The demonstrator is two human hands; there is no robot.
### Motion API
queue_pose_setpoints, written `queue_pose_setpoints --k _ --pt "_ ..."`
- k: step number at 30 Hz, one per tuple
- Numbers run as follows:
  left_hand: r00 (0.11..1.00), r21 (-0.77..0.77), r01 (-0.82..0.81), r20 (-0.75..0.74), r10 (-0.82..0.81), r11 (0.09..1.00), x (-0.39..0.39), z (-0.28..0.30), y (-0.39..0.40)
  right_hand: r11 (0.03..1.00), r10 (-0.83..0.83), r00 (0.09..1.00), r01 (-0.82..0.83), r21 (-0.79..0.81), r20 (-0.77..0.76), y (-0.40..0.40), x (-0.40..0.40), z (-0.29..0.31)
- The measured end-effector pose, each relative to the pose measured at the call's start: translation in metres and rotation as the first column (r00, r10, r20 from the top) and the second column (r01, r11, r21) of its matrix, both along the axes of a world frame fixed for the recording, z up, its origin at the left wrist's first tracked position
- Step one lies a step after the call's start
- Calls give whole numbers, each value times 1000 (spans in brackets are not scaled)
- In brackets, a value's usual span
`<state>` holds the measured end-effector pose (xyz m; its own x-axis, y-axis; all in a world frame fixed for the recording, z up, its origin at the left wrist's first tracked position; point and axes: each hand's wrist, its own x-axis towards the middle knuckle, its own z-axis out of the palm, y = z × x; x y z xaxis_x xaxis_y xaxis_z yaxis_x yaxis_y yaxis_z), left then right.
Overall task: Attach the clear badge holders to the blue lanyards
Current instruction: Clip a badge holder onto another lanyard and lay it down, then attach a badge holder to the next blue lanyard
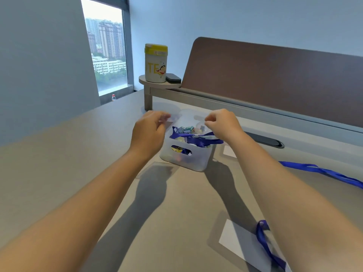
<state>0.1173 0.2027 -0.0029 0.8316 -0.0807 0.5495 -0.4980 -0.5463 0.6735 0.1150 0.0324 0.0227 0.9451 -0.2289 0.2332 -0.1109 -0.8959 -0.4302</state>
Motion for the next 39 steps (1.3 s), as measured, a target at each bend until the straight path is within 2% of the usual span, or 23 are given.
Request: queue_pose_setpoints --k 4,9,18,21,24,28,30,33,36,39 --pt "993 87 88 76 -95 992 -36 4 -26 997 -58 998 57 -45 -8 -25 -62 2" --pt "939 186 262 176 -294 947 -98 -4 -76 975 -223 973 222 -25 -64 -81 -157 -16" --pt "820 380 440 201 -536 814 -178 -40 -169 854 -506 833 521 8 -222 -181 -303 -59" --pt "803 407 465 180 -568 786 -192 -48 -190 839 -484 806 538 81 -341 -198 -331 -69" --pt "795 429 483 150 -588 763 -207 -53 -204 833 -374 805 510 215 -460 -199 -357 -72" --pt "793 456 511 77 -604 729 -226 -58 -211 792 -246 825 474 385 -509 -198 -378 -76" --pt "797 467 513 51 -601 720 -233 -60 -212 827 -223 815 449 338 -535 -195 -379 -82" --pt "805 463 511 39 -593 724 -237 -63 -212 881 -313 850 426 204 -424 -190 -375 -95" --pt "810 451 513 28 -586 730 -238 -65 -213 852 -374 889 442 281 -264 -186 -370 -102" --pt "831 450 498 -1 -557 741 -233 -62 -213 869 -369 911 409 278 -184 -188 -364 -94"
